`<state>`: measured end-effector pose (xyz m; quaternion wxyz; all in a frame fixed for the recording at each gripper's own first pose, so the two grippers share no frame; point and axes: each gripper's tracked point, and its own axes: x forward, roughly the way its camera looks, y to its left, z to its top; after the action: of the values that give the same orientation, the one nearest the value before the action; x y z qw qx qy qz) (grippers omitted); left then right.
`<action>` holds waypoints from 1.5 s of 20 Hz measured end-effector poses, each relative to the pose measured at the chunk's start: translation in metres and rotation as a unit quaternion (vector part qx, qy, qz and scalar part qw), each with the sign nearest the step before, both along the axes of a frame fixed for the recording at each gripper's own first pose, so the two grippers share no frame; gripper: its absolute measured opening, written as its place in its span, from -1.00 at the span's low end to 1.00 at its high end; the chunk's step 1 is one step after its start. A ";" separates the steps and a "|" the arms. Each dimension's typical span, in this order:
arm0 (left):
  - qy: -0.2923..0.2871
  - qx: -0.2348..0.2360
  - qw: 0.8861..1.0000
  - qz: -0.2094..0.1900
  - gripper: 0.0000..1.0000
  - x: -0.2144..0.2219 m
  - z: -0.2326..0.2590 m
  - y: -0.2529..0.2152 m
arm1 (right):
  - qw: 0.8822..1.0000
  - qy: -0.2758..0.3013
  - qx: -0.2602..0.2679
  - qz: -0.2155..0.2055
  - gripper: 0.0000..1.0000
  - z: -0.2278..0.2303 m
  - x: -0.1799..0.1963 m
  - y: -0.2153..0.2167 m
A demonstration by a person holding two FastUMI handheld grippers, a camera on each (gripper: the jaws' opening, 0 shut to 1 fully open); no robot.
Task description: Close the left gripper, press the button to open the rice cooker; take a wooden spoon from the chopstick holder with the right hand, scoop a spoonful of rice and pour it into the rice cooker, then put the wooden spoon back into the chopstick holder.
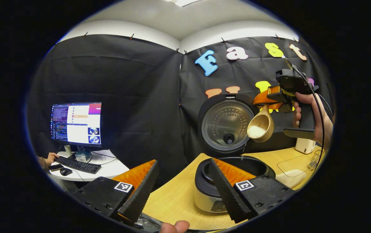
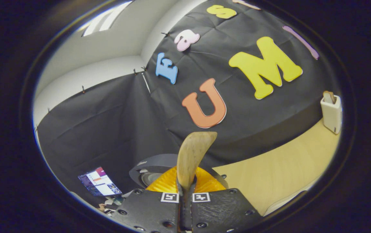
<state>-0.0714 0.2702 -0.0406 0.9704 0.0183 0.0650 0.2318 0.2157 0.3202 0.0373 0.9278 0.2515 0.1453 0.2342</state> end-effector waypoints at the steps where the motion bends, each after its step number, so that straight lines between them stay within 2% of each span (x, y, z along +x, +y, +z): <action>1: 0.003 0.000 1.000 0.002 0.98 0.000 -0.002 0.000 | 1.000 -0.013 -0.011 0.000 -0.99 0.001 -0.002 0.003; 10: 0.003 0.008 1.000 0.004 0.98 -0.001 0.001 -0.002 | 0.992 -0.089 -0.088 -0.004 -0.99 0.005 -0.006 0.014; 20: -0.001 0.010 1.000 0.012 0.97 -0.004 0.005 0.003 | 0.967 -0.185 -0.178 0.004 -0.99 0.013 -0.018 0.036; 25: -0.008 0.012 1.000 0.008 0.97 -0.004 0.009 -0.002 | 0.944 -0.247 -0.219 0.007 -0.99 0.023 -0.028 0.047; 30: -0.014 0.013 1.000 0.008 0.97 -0.005 0.013 -0.003 | 0.932 -0.278 -0.230 0.030 -1.00 0.027 -0.031 0.056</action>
<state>-0.0767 0.2673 -0.0276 0.9691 0.0266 0.0482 0.2406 0.1846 0.3764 0.0643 0.9560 -0.0483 -0.0613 0.2828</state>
